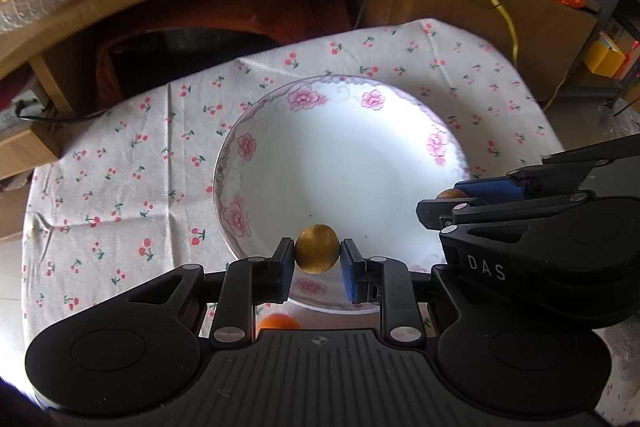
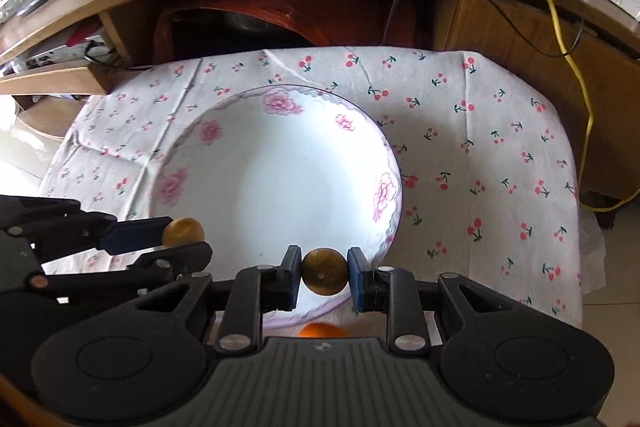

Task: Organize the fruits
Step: 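Carry the kiwi with right tool while left tool carries its fruit over the white bowl, then open right tool into the bowl while left tool releases its fruit there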

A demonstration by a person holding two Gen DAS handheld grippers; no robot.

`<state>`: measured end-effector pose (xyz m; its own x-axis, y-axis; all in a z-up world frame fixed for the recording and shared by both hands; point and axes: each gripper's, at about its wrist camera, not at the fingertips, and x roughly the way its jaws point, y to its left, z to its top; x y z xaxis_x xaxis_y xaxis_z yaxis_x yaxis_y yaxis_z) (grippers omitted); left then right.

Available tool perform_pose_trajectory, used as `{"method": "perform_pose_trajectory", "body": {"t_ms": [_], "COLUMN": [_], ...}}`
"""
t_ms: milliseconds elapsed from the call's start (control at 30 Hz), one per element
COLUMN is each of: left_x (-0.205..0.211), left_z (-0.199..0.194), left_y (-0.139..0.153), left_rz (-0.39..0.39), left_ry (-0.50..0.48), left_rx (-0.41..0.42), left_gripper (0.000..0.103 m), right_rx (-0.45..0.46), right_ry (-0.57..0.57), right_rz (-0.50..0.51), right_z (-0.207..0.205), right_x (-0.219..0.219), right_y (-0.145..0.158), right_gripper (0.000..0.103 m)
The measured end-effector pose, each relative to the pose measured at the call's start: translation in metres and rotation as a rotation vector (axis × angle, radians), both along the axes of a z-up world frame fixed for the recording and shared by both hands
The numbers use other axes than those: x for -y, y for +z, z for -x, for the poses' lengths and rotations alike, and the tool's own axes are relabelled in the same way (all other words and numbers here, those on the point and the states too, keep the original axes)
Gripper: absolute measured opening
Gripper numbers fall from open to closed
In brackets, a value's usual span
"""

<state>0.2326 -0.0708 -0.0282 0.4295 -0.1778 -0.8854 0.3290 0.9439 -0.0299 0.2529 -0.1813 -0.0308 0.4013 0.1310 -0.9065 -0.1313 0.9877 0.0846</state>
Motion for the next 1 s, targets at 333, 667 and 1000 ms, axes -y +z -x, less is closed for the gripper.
{"method": "perform_pose_trajectory", "body": {"t_ms": [333, 667, 1000], "left_x": [-0.006, -0.006, -0.006], "left_z": [-0.015, -0.015, -0.012], "left_y": [-0.015, -0.011, -0.003], "left_rz": [-0.003, 0.010, 0.006], "left_ry": [0.034, 0.048, 0.060], "left_rx": [-0.049, -0.055, -0.036], "left_gripper": [0.033, 0.042, 0.054], "right_rx": [-0.040, -0.059, -0.053], "right_ry": [0.054, 0.050, 0.029], "right_rz": [0.056, 0.056, 0.068], "right_z": [-0.024, -0.027, -0.022], "right_x": [-0.013, -0.013, -0.009], "right_y": [-0.014, -0.012, -0.004], "right_gripper": [0.027, 0.027, 0.027]}}
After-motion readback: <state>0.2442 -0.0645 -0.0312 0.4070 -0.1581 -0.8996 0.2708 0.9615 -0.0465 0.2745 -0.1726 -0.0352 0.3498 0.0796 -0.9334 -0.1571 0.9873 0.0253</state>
